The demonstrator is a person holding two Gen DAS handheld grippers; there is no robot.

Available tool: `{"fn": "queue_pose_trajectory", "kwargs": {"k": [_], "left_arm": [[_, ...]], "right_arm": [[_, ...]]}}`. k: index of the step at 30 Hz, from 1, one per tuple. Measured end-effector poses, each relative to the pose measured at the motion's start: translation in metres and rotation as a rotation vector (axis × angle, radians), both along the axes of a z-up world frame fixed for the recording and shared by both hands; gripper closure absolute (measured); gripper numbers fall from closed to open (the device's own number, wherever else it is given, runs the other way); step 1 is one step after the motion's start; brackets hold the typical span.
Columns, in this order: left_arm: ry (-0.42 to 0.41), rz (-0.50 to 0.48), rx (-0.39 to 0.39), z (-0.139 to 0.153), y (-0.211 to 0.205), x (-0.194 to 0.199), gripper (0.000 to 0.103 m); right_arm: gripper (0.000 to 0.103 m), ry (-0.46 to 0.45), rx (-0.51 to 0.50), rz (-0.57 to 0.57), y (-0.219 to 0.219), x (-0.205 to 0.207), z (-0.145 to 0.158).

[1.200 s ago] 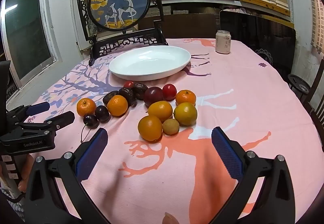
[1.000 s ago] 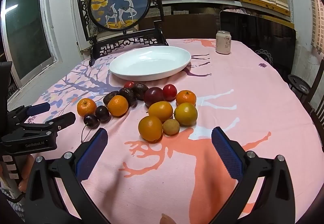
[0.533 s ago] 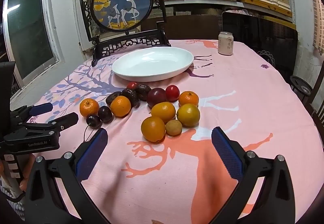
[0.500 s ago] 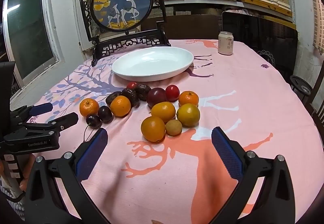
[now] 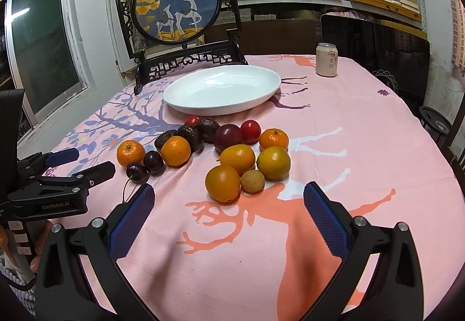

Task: Organize fruits
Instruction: 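Move the left tool toward the dark cherry near the tangerine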

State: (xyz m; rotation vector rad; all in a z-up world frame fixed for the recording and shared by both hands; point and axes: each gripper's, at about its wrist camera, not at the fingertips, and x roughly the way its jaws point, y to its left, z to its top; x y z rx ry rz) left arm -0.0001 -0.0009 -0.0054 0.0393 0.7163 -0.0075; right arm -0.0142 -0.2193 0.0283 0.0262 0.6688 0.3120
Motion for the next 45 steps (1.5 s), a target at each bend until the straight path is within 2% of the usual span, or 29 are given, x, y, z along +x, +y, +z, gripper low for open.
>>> {"fn": "queue_pose_trajectory", "kwargs": {"k": [7,12,20,25,31,36,42,44,45], "left_arm": [[0.007,-0.006,-0.010,-0.001,0.001,0.000,0.002],[0.067,-0.029,-0.067,-0.006,0.014,0.006,0.002],[0.111,-0.015,-0.076,-0.013,0.026,0.004,0.002],[0.123,-0.034,-0.052,-0.014,0.019,0.006,0.002],[0.125,-0.114,0.013,-0.012,-0.006,0.009,0.002],[0.147,-0.165,-0.013,-0.013,-0.018,0.019,0.002],[0.166,-0.196,-0.020,-0.016,-0.026,0.031,0.010],[0.183,-0.204,-0.021,-0.019,-0.028,0.037,0.020],[0.194,-0.206,-0.022,-0.021,-0.028,0.039,0.021]], "right_arm": [[0.001,-0.003,0.000,-0.006,-0.001,0.000,0.000],[0.001,-0.017,0.013,-0.012,-0.005,-0.003,0.002],[0.001,-0.017,0.015,0.018,-0.002,-0.005,0.002],[0.001,-0.026,0.010,0.035,0.001,-0.007,0.003],[0.001,-0.041,0.018,0.033,0.000,-0.009,0.004],[0.001,-0.048,0.025,0.031,-0.001,-0.010,0.005],[0.001,-0.050,0.028,0.032,-0.002,-0.010,0.006],[0.001,-0.053,0.030,0.033,-0.003,-0.011,0.006],[0.001,-0.053,0.030,0.033,-0.003,-0.011,0.006]]}}
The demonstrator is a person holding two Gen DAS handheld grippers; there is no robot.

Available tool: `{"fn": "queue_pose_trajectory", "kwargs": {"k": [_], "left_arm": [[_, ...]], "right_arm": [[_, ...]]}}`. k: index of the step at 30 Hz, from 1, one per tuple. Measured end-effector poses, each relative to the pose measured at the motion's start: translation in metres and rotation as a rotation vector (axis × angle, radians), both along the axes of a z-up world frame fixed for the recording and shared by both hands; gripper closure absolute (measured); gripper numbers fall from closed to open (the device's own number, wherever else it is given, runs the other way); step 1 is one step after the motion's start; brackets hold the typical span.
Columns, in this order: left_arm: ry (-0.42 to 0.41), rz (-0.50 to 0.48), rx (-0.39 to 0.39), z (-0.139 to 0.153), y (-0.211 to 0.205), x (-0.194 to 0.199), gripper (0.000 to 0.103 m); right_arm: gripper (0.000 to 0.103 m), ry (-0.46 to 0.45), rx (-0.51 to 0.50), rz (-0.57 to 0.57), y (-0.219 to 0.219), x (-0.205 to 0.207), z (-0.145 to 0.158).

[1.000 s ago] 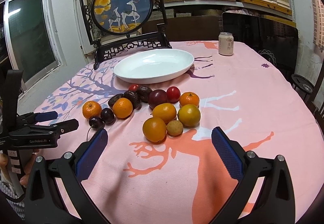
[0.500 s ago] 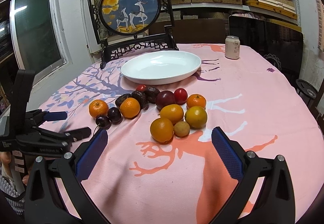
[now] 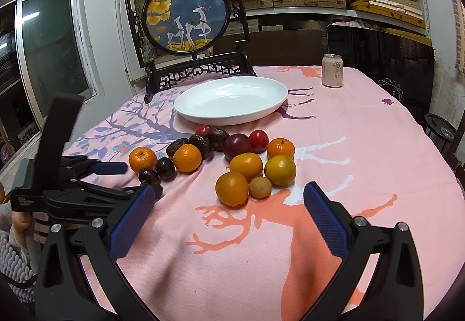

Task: Organize fruits
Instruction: 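Move the left tool toward the dark cherry near the tangerine, then close the left gripper on the dark cherry by its stem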

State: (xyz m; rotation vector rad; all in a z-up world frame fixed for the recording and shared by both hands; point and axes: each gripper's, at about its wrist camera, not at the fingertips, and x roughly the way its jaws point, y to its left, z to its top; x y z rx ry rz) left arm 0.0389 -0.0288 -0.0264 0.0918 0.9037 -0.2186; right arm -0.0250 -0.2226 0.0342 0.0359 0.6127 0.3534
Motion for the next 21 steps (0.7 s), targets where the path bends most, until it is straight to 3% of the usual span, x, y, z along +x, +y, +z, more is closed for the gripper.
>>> {"fn": "queue_pose_trajectory", "kwargs": {"k": [6,10,13,17,21], "left_arm": [[-0.020,0.023,0.025,0.002,0.002,0.003,0.029],[-0.010,0.039,0.031,-0.001,0.007,-0.001,0.043],[0.034,0.045,-0.010,-0.004,0.015,-0.001,0.066],[0.047,0.043,-0.045,-0.004,0.017,-0.001,0.066],[0.034,0.039,-0.007,-0.004,0.005,0.005,0.065]], "right_arm": [[0.001,0.000,-0.001,0.000,0.000,0.000,0.000],[0.001,0.003,-0.002,-0.001,0.000,0.000,-0.001],[0.001,0.004,-0.003,0.000,0.000,0.000,-0.001],[0.001,0.004,-0.003,0.001,0.000,0.000,-0.001],[0.001,0.004,-0.003,0.003,0.000,0.001,-0.001]]}}
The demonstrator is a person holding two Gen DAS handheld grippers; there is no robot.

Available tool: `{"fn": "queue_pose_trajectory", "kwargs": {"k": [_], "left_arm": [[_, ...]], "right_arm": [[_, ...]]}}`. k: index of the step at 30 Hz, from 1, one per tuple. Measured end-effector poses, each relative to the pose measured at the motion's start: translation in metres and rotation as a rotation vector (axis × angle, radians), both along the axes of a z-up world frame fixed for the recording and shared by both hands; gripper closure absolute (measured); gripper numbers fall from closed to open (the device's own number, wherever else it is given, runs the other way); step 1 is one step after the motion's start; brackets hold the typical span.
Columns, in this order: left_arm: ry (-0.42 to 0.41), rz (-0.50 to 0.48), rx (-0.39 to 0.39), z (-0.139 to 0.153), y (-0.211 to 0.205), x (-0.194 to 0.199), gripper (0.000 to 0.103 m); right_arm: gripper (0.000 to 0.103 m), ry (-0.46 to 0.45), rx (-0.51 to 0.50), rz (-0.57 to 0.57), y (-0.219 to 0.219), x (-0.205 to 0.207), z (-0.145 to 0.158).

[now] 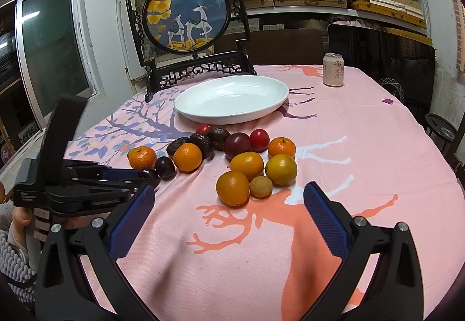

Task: Organize fruits
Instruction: 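Close the left gripper on the dark cherry by its stem, then grasp the yellow-orange tomato with the right gripper while the left holds the cherry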

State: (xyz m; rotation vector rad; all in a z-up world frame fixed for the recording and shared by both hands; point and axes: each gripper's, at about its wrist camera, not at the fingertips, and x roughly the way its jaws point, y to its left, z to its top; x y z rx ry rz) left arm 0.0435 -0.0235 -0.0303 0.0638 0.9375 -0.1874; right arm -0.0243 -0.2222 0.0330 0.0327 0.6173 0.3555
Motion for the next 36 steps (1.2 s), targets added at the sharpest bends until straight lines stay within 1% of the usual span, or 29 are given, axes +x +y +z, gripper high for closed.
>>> {"fn": "queue_pose_trajectory", "kwargs": {"k": [3,4,5,8,12,14,16,18,20,21,23,24,25,26,28,29,31,33,35,36], "left_arm": [[0.027,0.000,-0.015,-0.004,0.000,0.008,0.065],[0.023,-0.001,-0.013,-0.004,0.000,0.007,0.067],[0.020,-0.002,-0.007,-0.004,-0.001,0.007,0.071],[0.003,-0.003,0.008,-0.002,-0.001,0.003,0.071],[-0.054,0.023,0.010,0.007,0.007,-0.009,0.071],[-0.075,0.055,0.013,0.010,0.016,-0.012,0.071],[-0.087,0.079,0.016,0.011,0.023,-0.013,0.071],[-0.086,0.081,0.002,0.011,0.026,-0.013,0.071],[-0.095,0.080,0.007,0.010,0.026,-0.014,0.071],[-0.098,0.077,0.007,0.010,0.025,-0.014,0.071],[-0.097,0.070,0.004,0.009,0.025,-0.014,0.071],[-0.097,0.070,0.002,0.009,0.025,-0.015,0.071],[-0.095,0.069,-0.005,0.009,0.026,-0.014,0.071],[-0.094,0.069,-0.011,0.009,0.027,-0.015,0.071],[-0.095,0.069,-0.017,0.009,0.027,-0.015,0.071],[-0.095,0.068,-0.021,0.009,0.027,-0.015,0.071],[-0.092,0.064,-0.027,0.009,0.028,-0.014,0.071],[-0.085,0.062,-0.031,0.008,0.027,-0.013,0.071],[-0.077,0.061,-0.031,0.007,0.027,-0.012,0.071],[-0.075,0.059,-0.030,0.006,0.027,-0.012,0.071]], "right_arm": [[0.001,0.000,0.002,0.000,0.000,0.000,0.000],[0.001,0.001,0.001,0.000,0.000,0.000,0.000],[0.001,0.000,0.001,0.001,0.000,0.000,0.000],[0.001,0.002,0.001,0.001,0.000,0.000,0.000],[0.001,0.022,-0.002,0.006,0.002,0.003,-0.002],[0.001,0.046,-0.012,0.011,0.004,0.007,-0.004],[0.001,0.100,-0.056,0.003,0.011,0.016,-0.010],[0.001,0.148,-0.096,0.002,0.018,0.024,-0.015],[0.002,0.178,-0.104,0.006,0.021,0.029,-0.019],[0.004,0.196,-0.098,0.003,0.023,0.033,-0.020],[0.016,0.225,-0.093,-0.004,0.024,0.039,-0.024],[0.020,0.242,-0.082,-0.008,0.025,0.045,-0.026],[0.027,0.250,-0.078,-0.010,0.026,0.048,-0.027],[0.031,0.256,-0.074,-0.012,0.027,0.051,-0.028],[0.033,0.255,-0.082,-0.012,0.030,0.056,-0.029],[0.037,0.257,-0.088,-0.010,0.031,0.058,-0.030],[0.039,0.259,-0.094,-0.010,0.033,0.061,-0.031],[0.046,0.260,-0.094,-0.008,0.034,0.062,-0.030],[0.057,0.266,-0.080,0.007,0.034,0.063,-0.030],[0.057,0.267,-0.080,0.006,0.033,0.063,-0.030]]}}
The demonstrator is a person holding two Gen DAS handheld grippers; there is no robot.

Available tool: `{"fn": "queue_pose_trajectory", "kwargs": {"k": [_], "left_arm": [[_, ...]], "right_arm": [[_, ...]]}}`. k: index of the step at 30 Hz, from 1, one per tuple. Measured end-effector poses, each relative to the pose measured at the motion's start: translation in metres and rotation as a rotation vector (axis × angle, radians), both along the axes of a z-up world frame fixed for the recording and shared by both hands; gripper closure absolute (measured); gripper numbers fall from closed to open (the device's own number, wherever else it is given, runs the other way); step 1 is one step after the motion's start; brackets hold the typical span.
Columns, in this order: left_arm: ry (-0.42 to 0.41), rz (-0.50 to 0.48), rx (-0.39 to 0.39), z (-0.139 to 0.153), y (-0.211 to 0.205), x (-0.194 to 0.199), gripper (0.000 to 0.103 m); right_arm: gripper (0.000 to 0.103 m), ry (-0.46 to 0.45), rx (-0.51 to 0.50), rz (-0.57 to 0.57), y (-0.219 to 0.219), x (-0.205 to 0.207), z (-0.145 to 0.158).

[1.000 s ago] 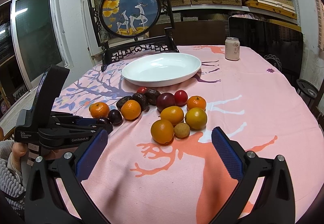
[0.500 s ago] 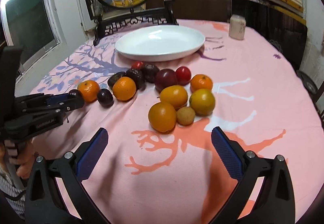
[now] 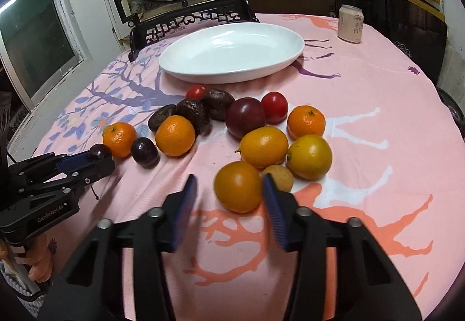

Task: Organize fruits
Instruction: 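Grasp the yellow-orange tomato with the right gripper while the left holds the cherry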

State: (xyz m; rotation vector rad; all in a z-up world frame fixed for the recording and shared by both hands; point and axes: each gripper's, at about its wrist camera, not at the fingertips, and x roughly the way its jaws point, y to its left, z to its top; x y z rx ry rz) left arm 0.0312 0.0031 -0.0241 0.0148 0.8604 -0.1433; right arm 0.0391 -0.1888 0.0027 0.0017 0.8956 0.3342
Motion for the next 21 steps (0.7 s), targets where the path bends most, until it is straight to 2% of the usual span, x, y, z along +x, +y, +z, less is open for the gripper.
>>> {"fn": "queue_pose_trajectory", "kwargs": {"k": [2,10,12,21], "left_arm": [[0.005,-0.007,0.004,-0.001,-0.002,0.001,0.071],[0.025,-0.015,0.039,-0.006,-0.007,0.003,0.071],[0.019,-0.010,0.036,-0.005,-0.006,0.002,0.071],[-0.047,0.009,0.083,0.001,-0.010,-0.004,0.073]], "right_arm": [[0.062,-0.001,-0.010,-0.003,0.000,-0.001,0.000],[0.062,0.029,-0.114,0.027,0.017,0.014,-0.010],[0.067,0.050,-0.088,0.026,0.015,0.018,-0.013],[0.067,0.045,0.043,-0.009,-0.006,0.013,-0.005]]}}
